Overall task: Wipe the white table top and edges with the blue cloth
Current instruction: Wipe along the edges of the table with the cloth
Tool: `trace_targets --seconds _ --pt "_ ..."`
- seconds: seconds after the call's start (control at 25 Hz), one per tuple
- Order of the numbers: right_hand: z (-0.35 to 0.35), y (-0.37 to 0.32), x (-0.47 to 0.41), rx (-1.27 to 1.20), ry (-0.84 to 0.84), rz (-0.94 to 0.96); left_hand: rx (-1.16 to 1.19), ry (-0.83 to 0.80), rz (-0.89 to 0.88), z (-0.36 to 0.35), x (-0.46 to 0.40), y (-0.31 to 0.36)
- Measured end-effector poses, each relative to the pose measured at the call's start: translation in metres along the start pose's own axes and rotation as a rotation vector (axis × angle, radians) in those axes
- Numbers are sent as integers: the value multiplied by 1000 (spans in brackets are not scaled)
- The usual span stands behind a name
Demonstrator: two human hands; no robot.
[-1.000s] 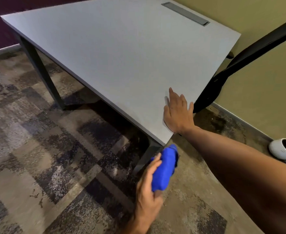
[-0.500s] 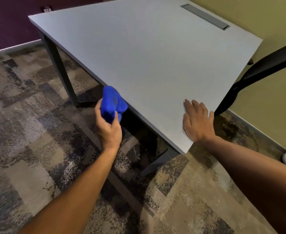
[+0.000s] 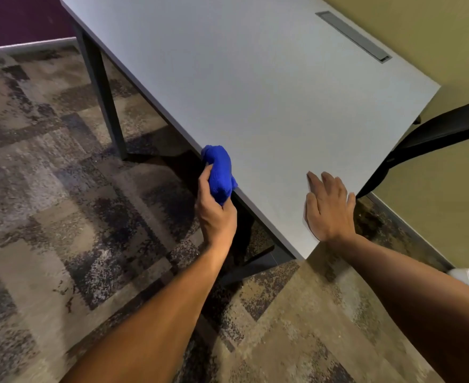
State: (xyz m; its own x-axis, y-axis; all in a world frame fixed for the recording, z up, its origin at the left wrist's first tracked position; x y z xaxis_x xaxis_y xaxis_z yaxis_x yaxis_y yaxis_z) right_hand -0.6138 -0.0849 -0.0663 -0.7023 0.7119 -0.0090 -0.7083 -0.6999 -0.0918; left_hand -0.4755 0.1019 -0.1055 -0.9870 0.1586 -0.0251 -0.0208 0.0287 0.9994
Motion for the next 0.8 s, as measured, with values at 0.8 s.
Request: trace_targets --seconds 0.8 --pt "14 10 -30 46 -435 4 -51 -269 43 -16 202 18"
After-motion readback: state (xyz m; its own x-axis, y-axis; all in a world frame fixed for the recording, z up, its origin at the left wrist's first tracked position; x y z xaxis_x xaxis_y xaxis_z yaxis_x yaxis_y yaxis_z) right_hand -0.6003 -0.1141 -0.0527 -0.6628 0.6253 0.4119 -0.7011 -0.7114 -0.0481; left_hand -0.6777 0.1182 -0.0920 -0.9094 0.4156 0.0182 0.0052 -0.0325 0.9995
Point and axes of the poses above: each hand's wrist, its own x-axis away from the middle knuckle, its own z-axis out of the back of the hand, y = z × x, the point moved 1 cm from there along -x, towards the middle knuckle, and after that the axes turned 1 degree about -x, right-handed, at the moved point
